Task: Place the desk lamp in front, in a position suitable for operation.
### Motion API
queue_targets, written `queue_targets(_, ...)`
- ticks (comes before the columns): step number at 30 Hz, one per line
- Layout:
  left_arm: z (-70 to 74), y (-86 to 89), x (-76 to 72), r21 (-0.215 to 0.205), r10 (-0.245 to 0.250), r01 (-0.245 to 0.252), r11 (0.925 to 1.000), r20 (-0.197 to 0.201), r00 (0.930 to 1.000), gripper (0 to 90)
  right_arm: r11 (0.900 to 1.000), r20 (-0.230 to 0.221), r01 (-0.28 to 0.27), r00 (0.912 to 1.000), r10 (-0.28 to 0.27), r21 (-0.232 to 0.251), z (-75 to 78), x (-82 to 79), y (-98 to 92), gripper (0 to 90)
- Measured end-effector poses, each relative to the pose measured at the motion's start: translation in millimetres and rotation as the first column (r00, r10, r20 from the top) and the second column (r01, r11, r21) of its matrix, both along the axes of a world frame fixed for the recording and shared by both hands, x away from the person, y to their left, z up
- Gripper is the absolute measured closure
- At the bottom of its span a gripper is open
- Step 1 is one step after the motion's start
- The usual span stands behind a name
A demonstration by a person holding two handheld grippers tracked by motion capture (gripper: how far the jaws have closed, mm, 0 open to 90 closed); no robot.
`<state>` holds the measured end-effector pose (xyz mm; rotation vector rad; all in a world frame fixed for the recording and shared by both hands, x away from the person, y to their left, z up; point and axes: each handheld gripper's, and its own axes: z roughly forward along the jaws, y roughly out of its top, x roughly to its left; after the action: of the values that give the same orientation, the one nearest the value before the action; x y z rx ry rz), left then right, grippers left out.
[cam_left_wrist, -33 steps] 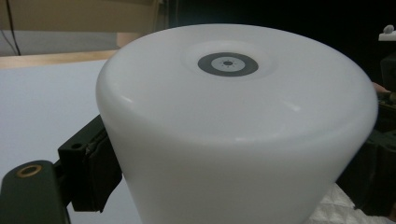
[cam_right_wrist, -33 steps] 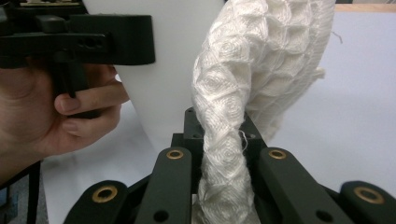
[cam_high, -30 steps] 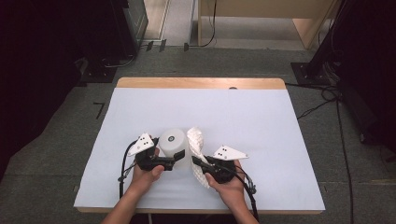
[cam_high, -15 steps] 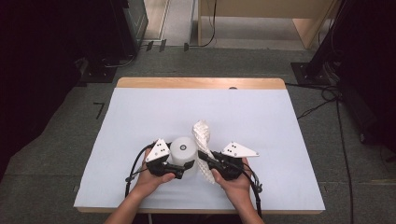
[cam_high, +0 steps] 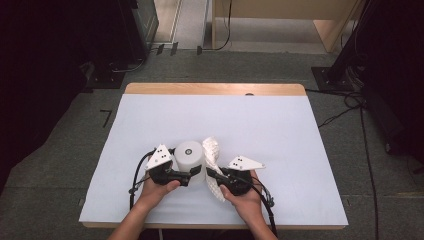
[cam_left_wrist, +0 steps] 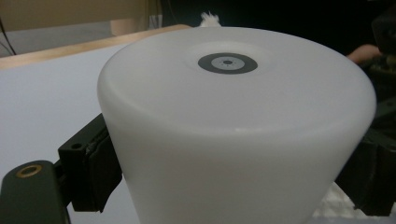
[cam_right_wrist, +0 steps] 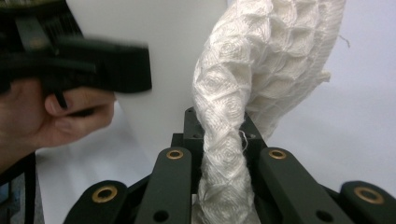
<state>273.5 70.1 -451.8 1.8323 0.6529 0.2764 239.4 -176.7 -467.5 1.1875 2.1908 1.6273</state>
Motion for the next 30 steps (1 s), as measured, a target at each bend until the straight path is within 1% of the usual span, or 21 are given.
queue_targets(1, 0.0, 0.0, 0.0, 0.000, 0.000, 0.000, 1.0000, 0.000, 1.0000, 9.0, 1.000, 0.000, 0.000, 1.0000, 0.000, 0.000, 0.0, 0.0, 0.0, 80.3)
queue_targets(5, -4.6, -10.2, -3.4, 0.057, -0.041, 0.041, 0.9976, 0.003, 0.9992, 9.0, 0.999, 0.026, 0.025, 0.9994, -0.025, 0.021, 7.7, -0.4, -7.7, 80.3)
queue_targets(6, -7.2, -13.5, -3.7, 0.075, -0.045, 0.045, 0.9962, -0.002, 0.9990, 8.9, 0.999, 0.046, 0.029, 0.9985, -0.031, 0.039, 13.6, -0.7, -12.9, 80.3)
queue_targets(7, -7.2, -13.5, -3.7, 0.075, -0.045, 0.045, 0.9962, -0.002, 0.9990, 8.9, 0.999, 0.046, 0.029, 0.9985, -0.031, 0.039, 13.6, -0.7, -12.9, 80.3)
queue_targets(8, -8.4, -14.9, -3.8, 0.090, -0.040, 0.040, 0.9951, 0.004, 0.9992, 8.9, 0.998, 0.052, 0.030, 0.9981, -0.033, 0.046, 15.7, -1.2, -14.3, 80.3)
queue_targets(9, -8.7, -15.5, -4.0, 0.091, -0.033, 0.031, 0.9953, 0.011, 0.9994, 8.9, 0.998, 0.056, 0.031, 0.9978, -0.034, 0.056, 18.4, -1.9, -15.9, 80.3)
queue_targets(10, -8.3, -15.0, -2.8, 0.091, -0.012, 0.011, 0.9958, 0.013, 0.9998, 8.9, 0.998, 0.078, 0.030, 0.9963, -0.035, 0.060, 21.9, -2.1, -18.2, 80.3)
queue_targets(11, -8.3, -15.0, -2.8, 0.091, -0.012, 0.011, 0.9958, 0.013, 0.9998, 8.9, 0.998, 0.078, 0.030, 0.9963, -0.035, 0.060, 21.9, -2.1, -18.2, 80.3)
queue_targets(14, -6.1, -10.6, -1.3, 0.076, 0.047, -0.050, 0.9958, 0.045, 0.9979, 8.9, 0.997, 0.073, 0.041, 0.9963, -0.045, 0.062, 21.7, -1.5, -20.7, 80.3)
queue_targets(15, -4.8, -8.0, -1.4, 0.070, 0.079, -0.084, 0.9940, 0.069, 0.9945, 8.9, 0.997, 0.069, 0.047, 0.9963, -0.051, 0.057, 20.6, -0.9, -21.3, 80.3)
queue_targets(16, -3.8, -4.3, -0.9, 0.055, 0.121, -0.127, 0.9903, 0.098, 0.9877, 8.9, 0.997, 0.055, 0.060, 0.9965, -0.063, 0.053, 17.6, 0.7, -22.3, 80.3)
queue_targets(17, -3.8, -4.3, -0.9, 0.055, 0.121, -0.127, 0.9903, 0.098, 0.9877, 8.8, 0.997, 0.055, 0.060, 0.9965, -0.063, 0.053, 17.6, 0.7, -22.3, 80.3)
queue_targets(18, -4.0, -1.4, 0.1, 0.053, 0.148, -0.154, 0.9866, 0.110, 0.9829, 8.8, 0.997, 0.050, 0.065, 0.9965, -0.067, 0.051, 16.9, 1.0, -22.5, 80.3)
queue_targets(19, -4.5, 0.3, 0.9, 0.058, 0.158, -0.165, 0.9845, 0.117, 0.9806, 8.8, 0.997, 0.045, 0.066, 0.9967, -0.068, 0.049, 16.0, 1.4, -22.4, 80.3)
queue_targets(21, -8.0, 3.4, 3.6, 0.078, 0.182, -0.193, 0.9781, 0.125, 0.9753, 8.8, 0.996, 0.045, 0.068, 0.9966, -0.070, 0.051, 15.1, 1.6, -21.9, 80.3)
queue_targets(23, -12.1, 3.9, 4.8, 0.097, 0.197, -0.209, 0.9731, 0.125, 0.9724, 8.8, 0.997, 0.041, 0.067, 0.9968, -0.069, 0.048, 15.0, 1.4, -21.3, 80.3)
queue_targets(25, -15.4, 2.4, 4.6, 0.111, 0.199, -0.213, 0.9708, 0.121, 0.9725, 8.8, 0.997, 0.043, 0.065, 0.9968, -0.067, 0.046, 14.2, 1.9, -21.2, 80.3)
queue_targets(27, -16.8, 2.6, 1.5, 0.108, 0.216, -0.229, 0.9675, 0.117, 0.9693, 8.7, 0.997, 0.037, 0.068, 0.9969, -0.069, 0.046, 12.8, 2.1, -21.5, 80.3)
queue_targets(28, -16.7, 2.8, 0.0, 0.105, 0.235, -0.246, 0.9636, 0.108, 0.9660, 8.6, 0.997, 0.034, 0.071, 0.9968, -0.072, 0.044, 12.1, 2.2, -21.8, 80.3)
queue_targets(29, -16.5, 3.3, -3.1, 0.085, 0.278, -0.288, 0.9539, 0.107, 0.9545, 6.3, 0.997, 0.031, 0.071, 0.9969, -0.073, 0.041, 10.8, 2.8, -22.4, 80.3)
queue_targets(30, -16.5, 3.3, -3.1, 0.085, 0.278, -0.288, 0.9539, 0.107, 0.9545, 5.2, 0.997, 0.031, 0.071, 0.9969, -0.073, 0.041, 10.8, 2.8, -22.4, 80.3)
